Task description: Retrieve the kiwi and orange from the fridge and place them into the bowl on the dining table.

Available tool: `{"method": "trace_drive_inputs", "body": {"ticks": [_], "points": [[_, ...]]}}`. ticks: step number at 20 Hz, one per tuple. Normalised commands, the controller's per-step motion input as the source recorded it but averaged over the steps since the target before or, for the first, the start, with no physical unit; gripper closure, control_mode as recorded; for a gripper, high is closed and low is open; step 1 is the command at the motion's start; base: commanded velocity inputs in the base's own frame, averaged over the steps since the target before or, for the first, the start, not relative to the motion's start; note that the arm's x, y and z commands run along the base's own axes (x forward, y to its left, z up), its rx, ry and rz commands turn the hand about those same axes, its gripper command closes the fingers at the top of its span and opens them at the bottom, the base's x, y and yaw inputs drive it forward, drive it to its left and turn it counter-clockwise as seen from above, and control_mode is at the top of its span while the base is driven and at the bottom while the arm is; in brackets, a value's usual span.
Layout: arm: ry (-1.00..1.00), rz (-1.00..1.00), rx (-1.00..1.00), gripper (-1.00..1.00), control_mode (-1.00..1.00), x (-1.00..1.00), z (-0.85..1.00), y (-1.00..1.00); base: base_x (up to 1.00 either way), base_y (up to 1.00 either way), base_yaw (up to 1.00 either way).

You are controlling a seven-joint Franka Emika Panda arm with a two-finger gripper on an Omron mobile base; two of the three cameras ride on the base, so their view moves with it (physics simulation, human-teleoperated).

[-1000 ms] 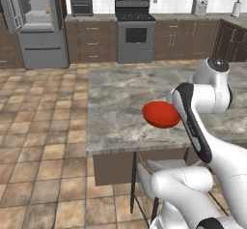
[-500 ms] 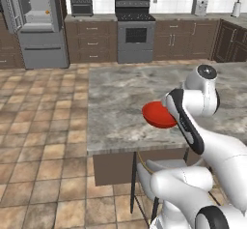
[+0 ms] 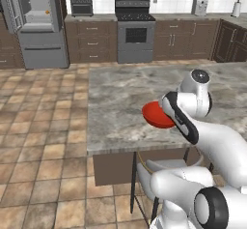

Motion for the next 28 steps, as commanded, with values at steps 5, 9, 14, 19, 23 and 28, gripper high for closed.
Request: {"method": "trace_drive_inputs", "body": {"ticks": [5, 9, 14, 19, 23, 28], "points": [[0.00, 0.00, 0.00, 1.00, -1.00, 0.31, -0.24, -0.11, 0.00, 0.00, 0.00], [0.00, 0.00, 0.00, 1.00, -1.00, 0.29, -0.24, -0.11, 0.00, 0.00, 0.00], [0.00, 0.00, 0.00, 1.00, -1.00, 0.23, -0.25, -0.13, 0.00, 0.00, 0.00], [0.00, 0.00, 0.00, 1.00, -1.00, 0.23, -0.28, -0.10, 0.00, 0.00, 0.00], [0.00, 0.00, 0.00, 1.00, -1.00, 0.24, -0.29, -0.05, 0.00, 0.00, 0.00], [0.01, 0.00, 0.00, 1.00, -1.00, 0.30, -0.30, 0.00, 0.00, 0.00, 0.00]]}}
